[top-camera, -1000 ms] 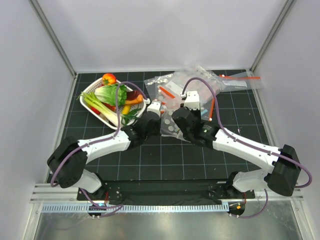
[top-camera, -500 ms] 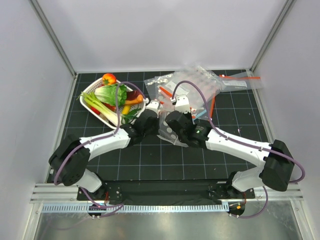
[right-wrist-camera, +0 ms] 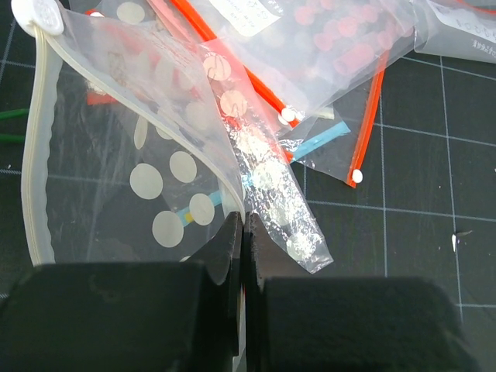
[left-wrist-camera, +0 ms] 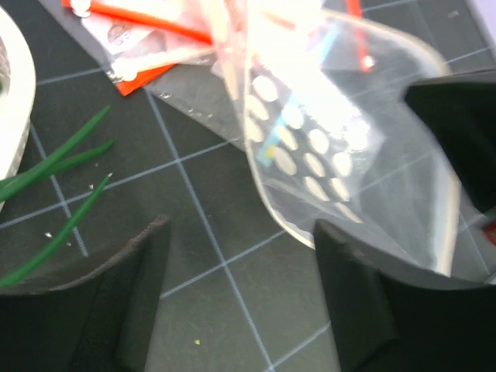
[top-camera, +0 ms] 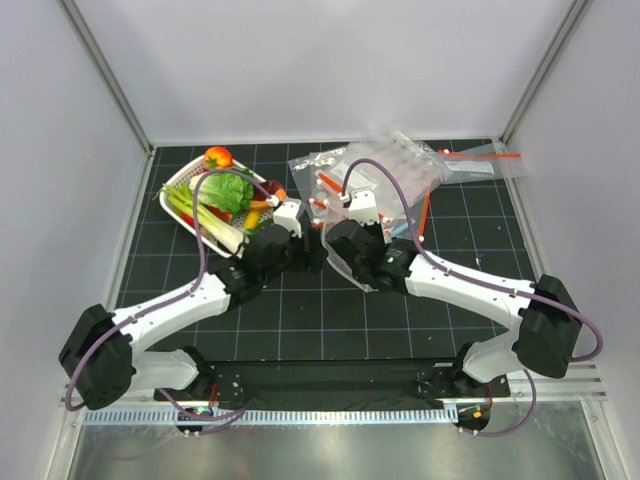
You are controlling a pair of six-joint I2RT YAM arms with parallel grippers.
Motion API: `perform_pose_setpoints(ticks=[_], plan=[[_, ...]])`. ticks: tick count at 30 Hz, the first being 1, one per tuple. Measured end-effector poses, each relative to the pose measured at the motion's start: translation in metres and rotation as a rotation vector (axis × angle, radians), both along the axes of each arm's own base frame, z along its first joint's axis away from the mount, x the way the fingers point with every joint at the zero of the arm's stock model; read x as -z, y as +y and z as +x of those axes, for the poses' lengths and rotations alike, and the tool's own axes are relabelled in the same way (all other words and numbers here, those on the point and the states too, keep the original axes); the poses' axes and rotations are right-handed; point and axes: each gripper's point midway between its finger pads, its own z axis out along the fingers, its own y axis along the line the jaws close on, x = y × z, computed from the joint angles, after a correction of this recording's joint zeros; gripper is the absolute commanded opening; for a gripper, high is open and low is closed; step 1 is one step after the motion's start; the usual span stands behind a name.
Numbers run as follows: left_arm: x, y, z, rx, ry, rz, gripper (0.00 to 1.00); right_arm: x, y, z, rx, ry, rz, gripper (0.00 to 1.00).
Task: Place the food in the zip-top bag and seal the zipper
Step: Open the zipper of the food storage bag.
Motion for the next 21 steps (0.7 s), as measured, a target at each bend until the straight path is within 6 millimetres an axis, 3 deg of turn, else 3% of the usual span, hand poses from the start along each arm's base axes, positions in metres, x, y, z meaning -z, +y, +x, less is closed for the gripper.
perform_pose_setpoints(ticks=[8, 14, 17, 21], plan=[[-0.035, 0.010, -0.014, 0.002, -0.053, -0.096, 0.87, 0.000, -0.001, 0.000, 0.003, 0.000, -0.003, 0.01], [-0.065, 0.035, -0.017, -0.094, -0.118, -0.151, 0.92, 0.000, -0.001, 0.000, 0.003, -0.001, -0.003, 0.01], [-0.064, 0.053, -0.011, -0.192, -0.113, -0.149, 0.93, 0.000, -0.001, 0.000, 0.003, -0.001, -0.003, 0.01], [-0.047, 0.086, -0.001, -0.357, -0.065, -0.102, 0.94, 0.000, -0.001, 0.000, 0.003, -0.001, -0.002, 0.01]])
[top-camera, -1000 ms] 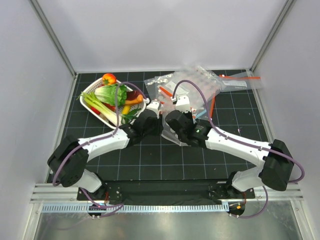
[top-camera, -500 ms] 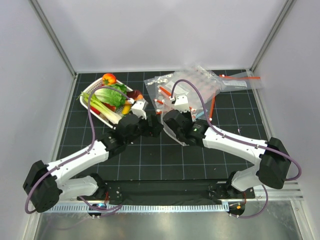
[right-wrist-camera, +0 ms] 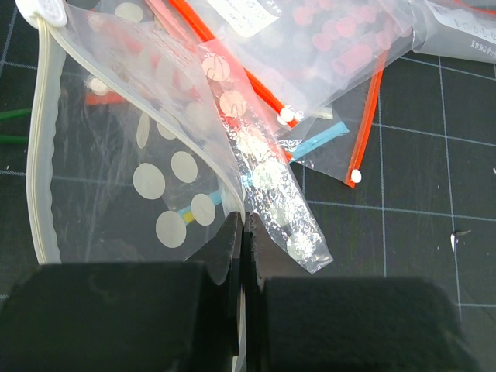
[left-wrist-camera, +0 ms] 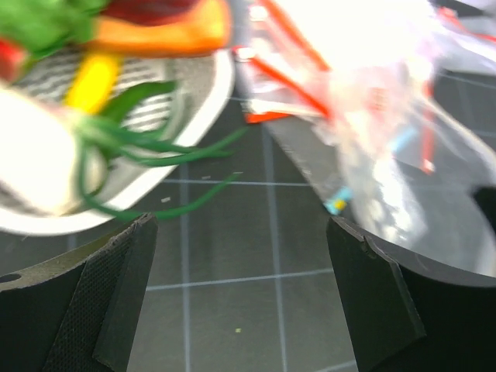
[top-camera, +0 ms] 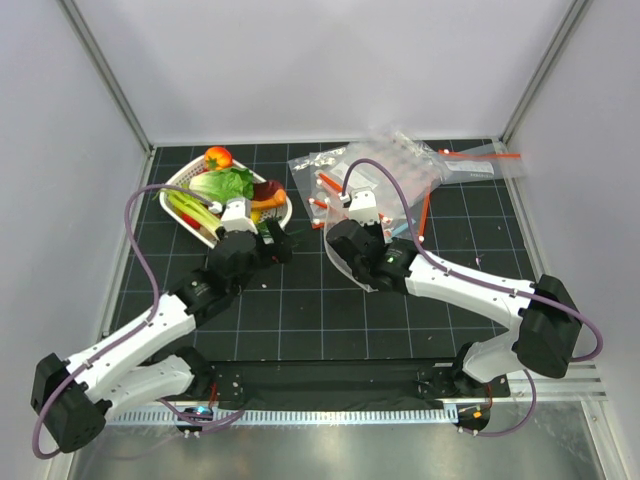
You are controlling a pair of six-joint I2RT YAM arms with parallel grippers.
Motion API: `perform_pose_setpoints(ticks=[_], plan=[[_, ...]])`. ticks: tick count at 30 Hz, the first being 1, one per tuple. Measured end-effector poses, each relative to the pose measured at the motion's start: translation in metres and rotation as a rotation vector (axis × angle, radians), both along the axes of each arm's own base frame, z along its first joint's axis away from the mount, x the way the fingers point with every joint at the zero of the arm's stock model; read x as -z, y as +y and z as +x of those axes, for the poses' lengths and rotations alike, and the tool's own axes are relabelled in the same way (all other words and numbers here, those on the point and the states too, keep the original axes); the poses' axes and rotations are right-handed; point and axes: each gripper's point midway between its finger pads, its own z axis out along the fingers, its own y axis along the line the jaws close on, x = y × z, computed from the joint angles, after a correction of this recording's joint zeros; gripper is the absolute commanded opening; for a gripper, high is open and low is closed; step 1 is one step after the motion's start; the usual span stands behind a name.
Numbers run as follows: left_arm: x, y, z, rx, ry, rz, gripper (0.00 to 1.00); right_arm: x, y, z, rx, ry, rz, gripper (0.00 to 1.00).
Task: Place the food in the zip-top bag and seal the zipper
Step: Open the zipper of the food storage bag.
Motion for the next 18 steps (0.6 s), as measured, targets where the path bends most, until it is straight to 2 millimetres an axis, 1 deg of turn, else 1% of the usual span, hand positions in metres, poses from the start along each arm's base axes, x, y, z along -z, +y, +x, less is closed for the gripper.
perform_pose_setpoints(ticks=[3, 5, 7, 12, 15, 18], plan=[[0.010, 0.025, 0.003, -0.110, 0.039, 0.022, 0.94, 0.000, 0.000, 0.000, 0.000, 0.000, 0.000, 0.01], [0.011, 0.041, 0.004, -0.175, 0.050, 0.021, 0.93, 0.000, 0.000, 0.000, 0.000, 0.000, 0.000, 0.01], [0.006, 0.057, 0.004, -0.243, 0.039, 0.006, 0.92, 0.000, 0.000, 0.000, 0.000, 0.000, 0.000, 0.01], [-0.008, 0.090, 0.000, -0.379, -0.018, -0.042, 0.84, 0.000, 0.000, 0.000, -0.001, -0.001, 0.001, 0.01], [-0.007, 0.104, -0.003, -0.430, -0.040, -0.057, 0.83, 0.000, 0.001, 0.000, -0.001, -0.002, 0.002, 0.01], [0.004, 0.110, -0.002, -0.449, -0.031, -0.045, 0.83, -0.001, 0.001, 0.001, -0.001, -0.003, 0.004, 0.01]])
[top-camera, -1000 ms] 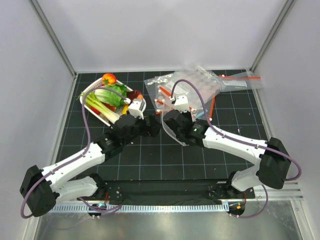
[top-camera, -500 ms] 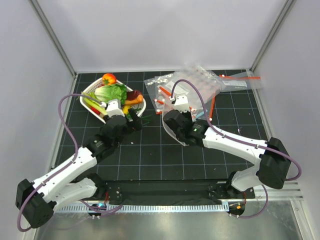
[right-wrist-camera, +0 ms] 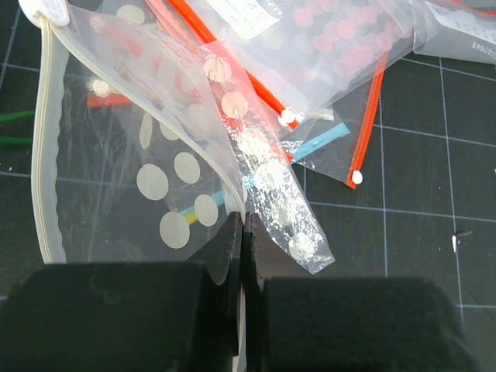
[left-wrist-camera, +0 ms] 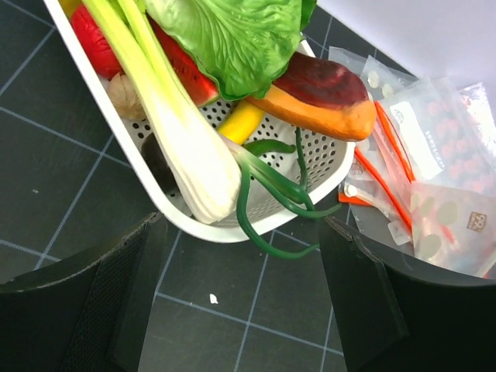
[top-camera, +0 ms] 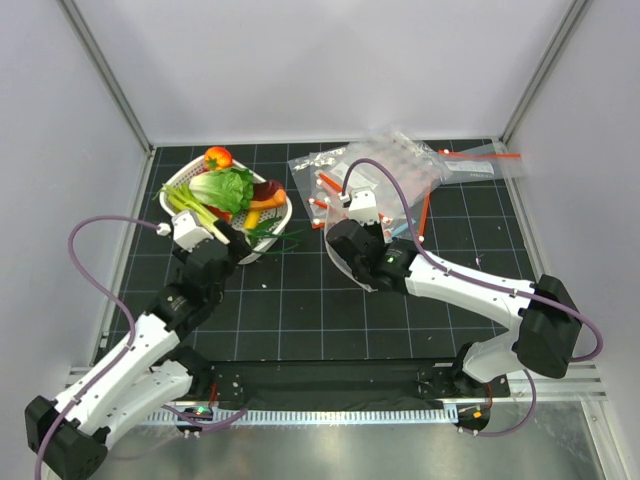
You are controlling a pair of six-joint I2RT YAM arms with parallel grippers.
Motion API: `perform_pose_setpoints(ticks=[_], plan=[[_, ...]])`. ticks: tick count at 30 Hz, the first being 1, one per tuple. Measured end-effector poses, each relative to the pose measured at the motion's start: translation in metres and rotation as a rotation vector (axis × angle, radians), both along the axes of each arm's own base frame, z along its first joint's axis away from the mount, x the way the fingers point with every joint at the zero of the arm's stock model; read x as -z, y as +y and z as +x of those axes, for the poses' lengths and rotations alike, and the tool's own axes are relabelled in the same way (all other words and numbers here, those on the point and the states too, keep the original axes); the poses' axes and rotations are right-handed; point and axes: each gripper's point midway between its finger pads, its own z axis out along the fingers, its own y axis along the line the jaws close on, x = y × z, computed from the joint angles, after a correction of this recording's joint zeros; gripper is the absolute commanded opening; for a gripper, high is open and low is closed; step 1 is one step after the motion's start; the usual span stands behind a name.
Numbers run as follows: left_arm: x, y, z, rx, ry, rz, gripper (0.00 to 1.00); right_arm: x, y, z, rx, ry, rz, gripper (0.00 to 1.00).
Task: Place the food in the zip-top bag and seal the zipper
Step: Open the zipper of the food storage bag, then pick up the fake vegetable from the bin.
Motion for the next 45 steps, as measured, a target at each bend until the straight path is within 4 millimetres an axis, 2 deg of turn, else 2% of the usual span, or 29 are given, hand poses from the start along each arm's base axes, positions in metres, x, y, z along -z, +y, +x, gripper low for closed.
perform_pose_setpoints(ticks=[3, 9, 14, 17, 21, 26, 29, 32, 36, 41, 45], plan=[[0.010, -0.003, 0.008, -0.002, 0.030, 0.012, 0.85, 0.000, 0.000, 0.000, 0.000, 0.000, 0.000, 0.01], [0.046, -0.012, 0.030, 0.040, 0.142, -0.011, 0.89, 0.000, 0.001, 0.000, -0.003, 0.002, 0.001, 0.01], [0.064, -0.029, 0.039, 0.092, 0.203, -0.071, 0.90, 0.001, 0.001, 0.000, -0.006, 0.004, 0.003, 0.01], [0.062, -0.037, 0.039, 0.099, 0.199, -0.137, 0.90, 0.001, 0.002, 0.000, -0.010, 0.004, 0.001, 0.01], [0.047, -0.041, 0.039, 0.083, 0.153, -0.228, 0.91, 0.003, 0.003, 0.001, -0.013, 0.008, -0.004, 0.01], [0.028, -0.040, 0.036, 0.028, 0.083, -0.375, 0.79, 0.003, 0.003, 0.001, -0.014, 0.007, -0.005, 0.01], [0.035, -0.040, 0.035, -0.033, 0.112, -0.458, 0.75, 0.002, 0.004, 0.001, -0.015, 0.005, -0.003, 0.01], [0.049, -0.041, 0.033, -0.075, 0.177, -0.483, 0.76, 0.002, 0.004, 0.001, -0.016, 0.005, -0.004, 0.01], [0.058, -0.041, 0.033, -0.116, 0.216, -0.511, 0.80, 0.002, 0.004, 0.001, -0.016, 0.005, -0.005, 0.01], [0.058, -0.044, 0.038, -0.143, 0.240, -0.528, 0.80, 0.002, 0.004, 0.001, -0.017, 0.005, -0.005, 0.01], [0.054, -0.051, 0.052, -0.164, 0.247, -0.548, 0.72, 0.002, 0.004, 0.001, -0.020, 0.007, -0.005, 0.01]])
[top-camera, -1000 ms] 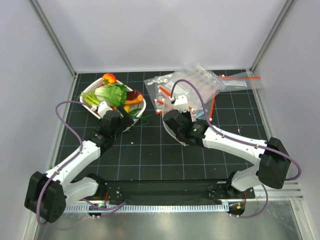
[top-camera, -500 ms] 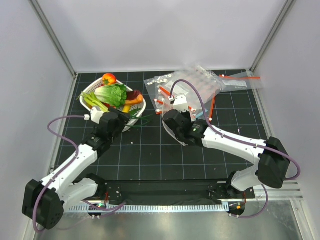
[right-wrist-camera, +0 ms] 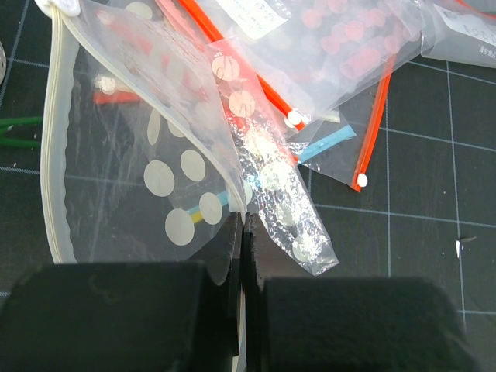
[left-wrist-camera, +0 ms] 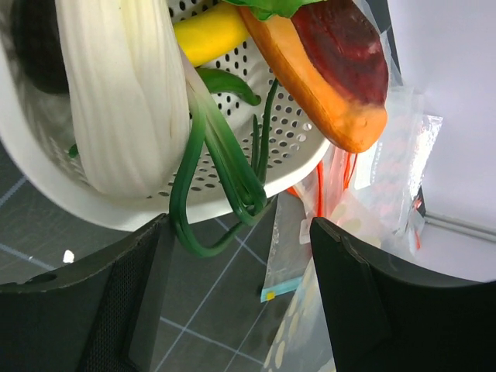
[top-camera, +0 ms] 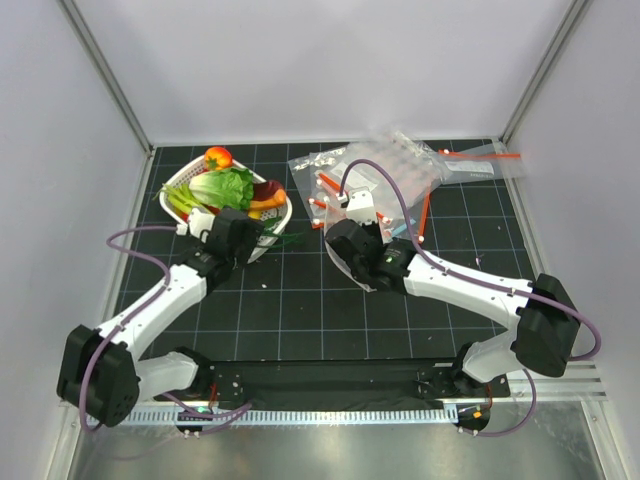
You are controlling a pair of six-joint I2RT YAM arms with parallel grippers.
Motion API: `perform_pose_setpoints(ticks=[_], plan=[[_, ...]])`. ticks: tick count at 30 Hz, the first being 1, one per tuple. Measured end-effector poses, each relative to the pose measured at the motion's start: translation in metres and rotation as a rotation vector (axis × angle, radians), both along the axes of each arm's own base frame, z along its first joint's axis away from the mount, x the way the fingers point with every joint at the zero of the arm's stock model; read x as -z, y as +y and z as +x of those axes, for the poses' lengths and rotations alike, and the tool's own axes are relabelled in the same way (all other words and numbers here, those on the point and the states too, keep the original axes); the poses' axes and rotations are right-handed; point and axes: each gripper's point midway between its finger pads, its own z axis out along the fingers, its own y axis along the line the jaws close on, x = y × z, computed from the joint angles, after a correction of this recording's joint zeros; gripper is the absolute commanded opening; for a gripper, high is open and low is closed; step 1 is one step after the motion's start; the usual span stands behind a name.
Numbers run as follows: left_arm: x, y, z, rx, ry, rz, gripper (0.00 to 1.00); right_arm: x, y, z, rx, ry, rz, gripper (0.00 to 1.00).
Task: Place the food in the zip-top bag and seal the zipper
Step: Pick up the fake vegetable from the bin.
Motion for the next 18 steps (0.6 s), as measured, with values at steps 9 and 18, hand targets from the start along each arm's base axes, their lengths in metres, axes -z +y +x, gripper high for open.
perform_pose_setpoints(ticks=[9, 18], plan=[[0.021, -0.003, 0.017, -0.052, 0.080, 0.022, 0.70, 0.001, 0.001, 0.000, -0.005, 0.004, 0.003, 0.01], [0.022, -0.008, 0.030, -0.076, 0.093, 0.010, 0.51, 0.000, 0.003, 0.000, -0.011, 0.003, 0.012, 0.01]])
